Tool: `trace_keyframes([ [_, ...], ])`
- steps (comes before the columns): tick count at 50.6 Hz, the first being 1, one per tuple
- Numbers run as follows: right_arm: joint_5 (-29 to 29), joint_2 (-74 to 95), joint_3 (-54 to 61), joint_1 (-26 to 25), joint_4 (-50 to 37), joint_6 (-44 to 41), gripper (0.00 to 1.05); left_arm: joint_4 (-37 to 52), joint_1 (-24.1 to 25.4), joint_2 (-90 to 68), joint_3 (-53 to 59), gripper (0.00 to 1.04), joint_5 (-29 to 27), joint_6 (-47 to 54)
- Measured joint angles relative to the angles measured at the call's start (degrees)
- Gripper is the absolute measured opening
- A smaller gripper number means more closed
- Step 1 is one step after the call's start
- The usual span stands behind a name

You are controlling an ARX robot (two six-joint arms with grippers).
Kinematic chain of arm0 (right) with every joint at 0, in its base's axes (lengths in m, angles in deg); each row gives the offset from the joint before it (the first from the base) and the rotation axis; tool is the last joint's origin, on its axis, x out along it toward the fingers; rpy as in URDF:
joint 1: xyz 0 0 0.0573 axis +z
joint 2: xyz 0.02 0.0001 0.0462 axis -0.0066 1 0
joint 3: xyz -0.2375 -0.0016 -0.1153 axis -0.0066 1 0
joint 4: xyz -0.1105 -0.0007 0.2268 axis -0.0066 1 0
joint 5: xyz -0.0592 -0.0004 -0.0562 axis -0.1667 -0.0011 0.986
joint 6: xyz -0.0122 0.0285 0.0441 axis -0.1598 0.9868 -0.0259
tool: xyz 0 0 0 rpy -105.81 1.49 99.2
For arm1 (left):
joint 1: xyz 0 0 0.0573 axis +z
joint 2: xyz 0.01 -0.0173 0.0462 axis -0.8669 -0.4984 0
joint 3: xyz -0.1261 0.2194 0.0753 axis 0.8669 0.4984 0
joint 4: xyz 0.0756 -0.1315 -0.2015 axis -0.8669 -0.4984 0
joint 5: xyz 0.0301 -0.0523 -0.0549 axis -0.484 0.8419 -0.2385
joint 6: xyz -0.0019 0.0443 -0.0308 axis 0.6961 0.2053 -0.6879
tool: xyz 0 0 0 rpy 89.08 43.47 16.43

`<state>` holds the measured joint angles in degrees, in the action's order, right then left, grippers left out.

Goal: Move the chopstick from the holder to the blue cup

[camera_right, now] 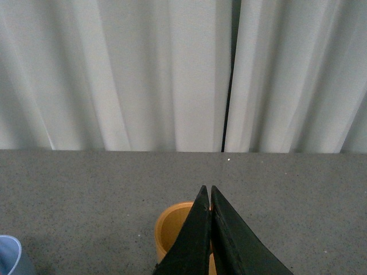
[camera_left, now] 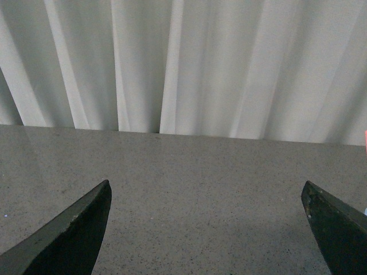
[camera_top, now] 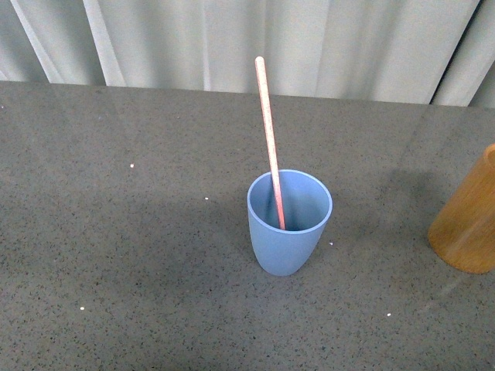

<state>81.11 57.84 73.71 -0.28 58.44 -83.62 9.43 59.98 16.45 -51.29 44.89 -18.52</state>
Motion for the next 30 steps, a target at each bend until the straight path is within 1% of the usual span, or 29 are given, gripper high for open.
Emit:
trace_keyframes([
  [5, 0.0, -1.2, 1.4, 0.0, -1.3, 0.0, 0.01, 0.0, 0.0, 0.0, 0.0, 0.98, 0.0, 0.0],
  [9, 0.0, -2.3, 1.5, 0.0, -0.3, 0.0, 0.01, 0.0, 0.0, 0.0, 0.0, 0.98, 0.0, 0.0],
  [30, 0.0, -12.3, 1.5, 0.0, 9.2, 0.0, 0.01, 0.0, 0.0, 0.0, 0.0, 0.98, 0.0, 0.0],
])
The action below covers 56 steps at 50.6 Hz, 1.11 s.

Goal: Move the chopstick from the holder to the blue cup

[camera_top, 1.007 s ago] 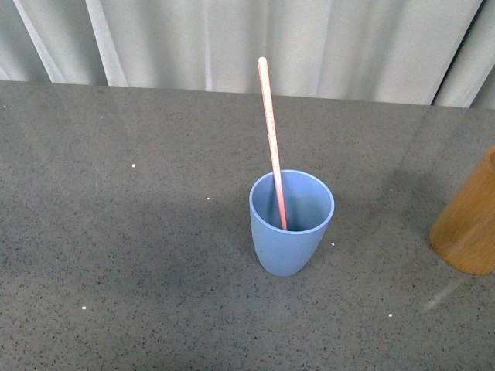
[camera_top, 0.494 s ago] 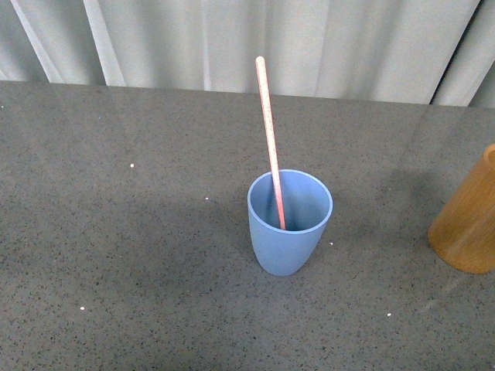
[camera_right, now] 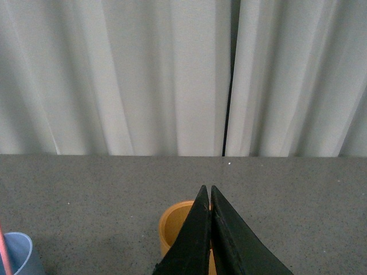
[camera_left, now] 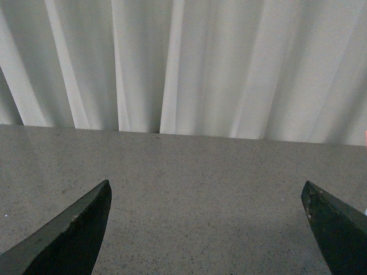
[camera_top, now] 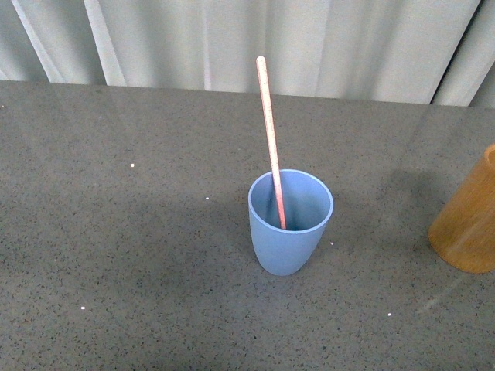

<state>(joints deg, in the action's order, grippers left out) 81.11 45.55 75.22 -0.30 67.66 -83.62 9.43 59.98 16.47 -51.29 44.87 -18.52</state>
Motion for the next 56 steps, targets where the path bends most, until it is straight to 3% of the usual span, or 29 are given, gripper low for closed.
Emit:
trace_keyframes([
  [34, 0.0, -10.0, 0.0, 0.0, 9.8, 0.0, 0.01, 0.0, 0.0, 0.0, 0.0, 0.98, 0.0, 0.0],
  [40, 0.0, -17.2, 0.0, 0.0, 19.0, 0.0, 0.01, 0.0, 0.0, 0.0, 0.0, 0.98, 0.0, 0.0],
  [56, 0.0, -19.4, 0.0, 0.0, 19.6, 0.0, 0.01, 0.0, 0.0, 0.0, 0.0, 0.98, 0.0, 0.0],
])
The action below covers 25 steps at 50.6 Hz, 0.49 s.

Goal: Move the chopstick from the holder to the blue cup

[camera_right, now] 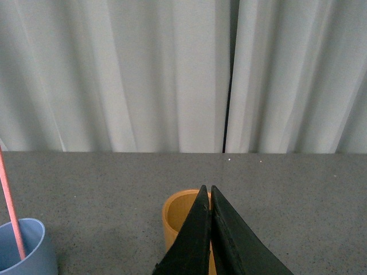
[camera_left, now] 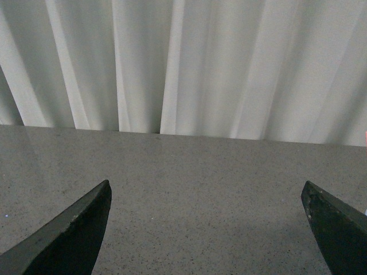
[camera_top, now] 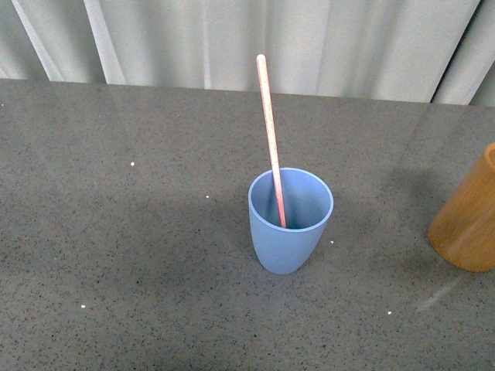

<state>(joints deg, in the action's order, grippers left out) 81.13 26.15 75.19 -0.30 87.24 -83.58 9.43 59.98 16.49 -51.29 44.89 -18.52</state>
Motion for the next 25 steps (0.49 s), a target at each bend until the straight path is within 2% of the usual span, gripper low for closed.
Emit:
trace_keyframes([
  [2, 0.0, 0.0, 0.0, 0.0, 0.0, 0.0, 0.01, 0.0, 0.0, 0.0, 0.0, 0.98, 0.0, 0.0],
  [3, 0.0, 0.0, 0.0, 0.0, 0.0, 0.0, 0.04, 0.0, 0.0, 0.0, 0.0, 0.98, 0.0, 0.0],
  [13, 0.0, 0.0, 0.0, 0.0, 0.0, 0.0, 0.54, 0.0, 0.0, 0.0, 0.0, 0.98, 0.0, 0.0],
  [16, 0.0, 0.0, 0.0, 0.0, 0.0, 0.0, 0.63, 0.0, 0.0, 0.0, 0.0, 0.98, 0.0, 0.0],
  [22, 0.0, 0.0, 0.0, 0.0, 0.0, 0.0, 0.93, 0.0, 0.0, 0.0, 0.0, 0.98, 0.0, 0.0],
  [23, 0.0, 0.0, 0.0, 0.0, 0.0, 0.0, 0.96, 0.0, 0.0, 0.0, 0.0, 0.98, 0.0, 0.0],
  [25, 0.0, 0.0, 0.0, 0.0, 0.0, 0.0, 0.96, 0.0, 0.0, 0.0, 0.0, 0.98, 0.0, 0.0],
])
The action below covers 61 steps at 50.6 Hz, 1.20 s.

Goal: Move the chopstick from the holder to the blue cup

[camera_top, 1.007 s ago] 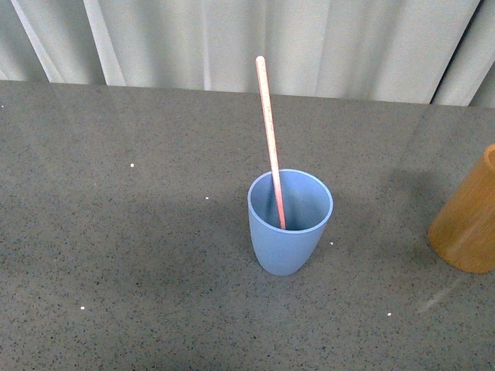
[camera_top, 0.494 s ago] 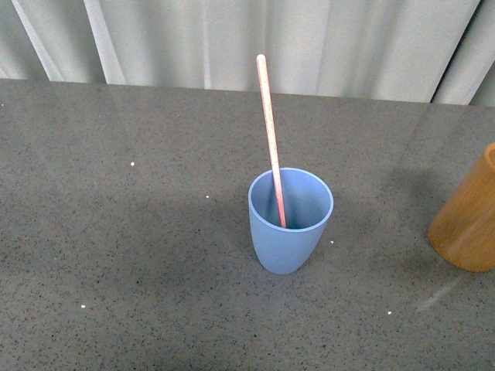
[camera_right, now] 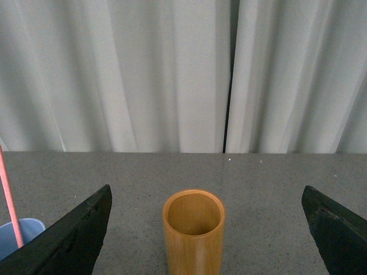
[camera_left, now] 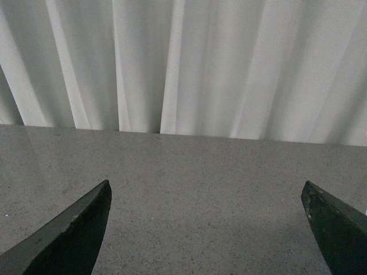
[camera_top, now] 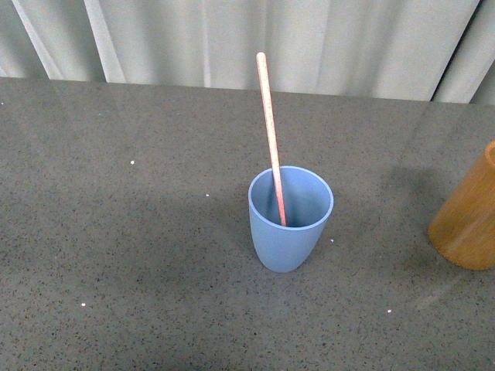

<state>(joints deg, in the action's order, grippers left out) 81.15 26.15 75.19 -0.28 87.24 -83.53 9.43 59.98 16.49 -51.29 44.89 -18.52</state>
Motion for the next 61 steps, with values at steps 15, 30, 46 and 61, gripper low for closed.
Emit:
trace_keyframes([
  [15, 0.0, 0.0, 0.0, 0.0, 0.0, 0.0, 0.95, 0.0, 0.0, 0.0, 0.0, 0.98, 0.0, 0.0],
  [30, 0.0, 0.0, 0.0, 0.0, 0.0, 0.0, 0.95, 0.0, 0.0, 0.0, 0.0, 0.98, 0.0, 0.0],
  [46, 0.0, 0.0, 0.0, 0.0, 0.0, 0.0, 0.95, 0.0, 0.0, 0.0, 0.0, 0.98, 0.0, 0.0],
  [61, 0.0, 0.0, 0.0, 0.0, 0.0, 0.0, 0.95, 0.0, 0.0, 0.0, 0.0, 0.98, 0.0, 0.0],
])
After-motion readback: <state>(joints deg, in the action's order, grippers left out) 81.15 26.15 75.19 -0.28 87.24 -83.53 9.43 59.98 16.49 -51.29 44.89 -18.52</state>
